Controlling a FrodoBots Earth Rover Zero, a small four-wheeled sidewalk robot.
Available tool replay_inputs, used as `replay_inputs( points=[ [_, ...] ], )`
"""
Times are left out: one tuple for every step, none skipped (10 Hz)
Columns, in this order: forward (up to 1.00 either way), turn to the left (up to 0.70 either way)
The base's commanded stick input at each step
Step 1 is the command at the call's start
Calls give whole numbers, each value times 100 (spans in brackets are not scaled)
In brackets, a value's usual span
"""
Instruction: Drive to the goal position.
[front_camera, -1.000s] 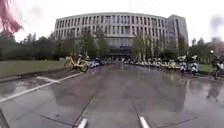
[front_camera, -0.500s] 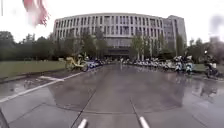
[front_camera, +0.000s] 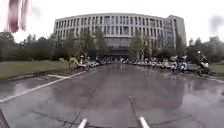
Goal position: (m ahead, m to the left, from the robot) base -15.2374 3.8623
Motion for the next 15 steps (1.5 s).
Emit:
replay_inputs(
  points=[
    [-100, 2],
    [-100, 2],
    [-100, 2],
    [-100, 2],
    [-100, 2],
    [-100, 2],
    [-100, 2],
    [-100, 1],
    [-100, 1],
    [-100, 2],
    [-100, 2],
    [-100, 2],
    [-100, 2],
    [-87, 3],
    [0, 6]
  ],
)
